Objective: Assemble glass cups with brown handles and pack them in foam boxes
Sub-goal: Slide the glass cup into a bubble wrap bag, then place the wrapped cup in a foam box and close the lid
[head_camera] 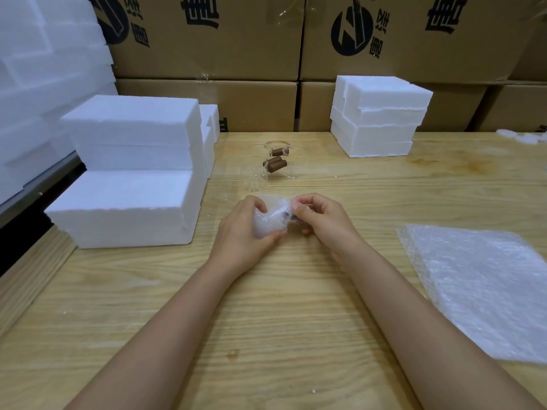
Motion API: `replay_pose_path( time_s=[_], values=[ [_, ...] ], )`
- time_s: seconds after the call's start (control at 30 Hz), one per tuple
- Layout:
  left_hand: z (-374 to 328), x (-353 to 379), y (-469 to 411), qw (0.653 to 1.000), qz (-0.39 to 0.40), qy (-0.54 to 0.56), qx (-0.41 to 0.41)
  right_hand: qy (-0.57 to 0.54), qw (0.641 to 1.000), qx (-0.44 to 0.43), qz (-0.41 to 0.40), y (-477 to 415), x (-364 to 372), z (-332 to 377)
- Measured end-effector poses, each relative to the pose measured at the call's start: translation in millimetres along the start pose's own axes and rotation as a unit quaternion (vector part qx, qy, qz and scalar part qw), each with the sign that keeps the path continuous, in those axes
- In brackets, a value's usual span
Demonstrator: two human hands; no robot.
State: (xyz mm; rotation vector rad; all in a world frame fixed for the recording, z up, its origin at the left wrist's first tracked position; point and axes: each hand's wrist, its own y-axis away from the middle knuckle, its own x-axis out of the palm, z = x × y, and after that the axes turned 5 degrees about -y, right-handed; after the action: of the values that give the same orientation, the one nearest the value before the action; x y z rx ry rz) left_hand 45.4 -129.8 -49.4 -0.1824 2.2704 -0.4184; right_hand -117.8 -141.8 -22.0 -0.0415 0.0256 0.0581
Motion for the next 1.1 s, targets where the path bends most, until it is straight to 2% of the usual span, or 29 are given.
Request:
replay_pose_path(
  time_s=[0.1, 0.17, 0.3, 0.43, 0.57, 0.77, 1.1],
  values=[
    [4, -1, -3, 0.998, -0.044, -0.009, -0.041, 0.045, 0.998, -0.016, -0.036, -7, -4, -4],
    [5, -4, -4, 0.994, -0.071, -0.013, -0.077, 0.074, 0.991, -0.025, -0.111, -13, -13, -7],
    [3, -5, -3, 0.99, -0.101, -0.026, -0.091, 0.121, 0.954, -0.024, -0.273, -39, -26, -17],
    [3, -5, -3, 0.99, -0.103, -0.027, -0.096, 0.159, 0.917, 0.031, -0.364, -89, -39, -11],
    [5, -3, -4, 0.99, -0.106, -0.023, -0.086, 0.207, 0.883, 0.021, -0.42, -146, -69, 0],
    [9, -1, -6, 0.99, -0.117, -0.023, -0.077, 0.296, 0.847, -0.017, -0.441, -215, -109, 21],
    [12, -1, -8, 0.99, -0.114, -0.009, -0.078, 0.452, 0.812, -0.068, -0.363, -256, -131, 35]
  ],
)
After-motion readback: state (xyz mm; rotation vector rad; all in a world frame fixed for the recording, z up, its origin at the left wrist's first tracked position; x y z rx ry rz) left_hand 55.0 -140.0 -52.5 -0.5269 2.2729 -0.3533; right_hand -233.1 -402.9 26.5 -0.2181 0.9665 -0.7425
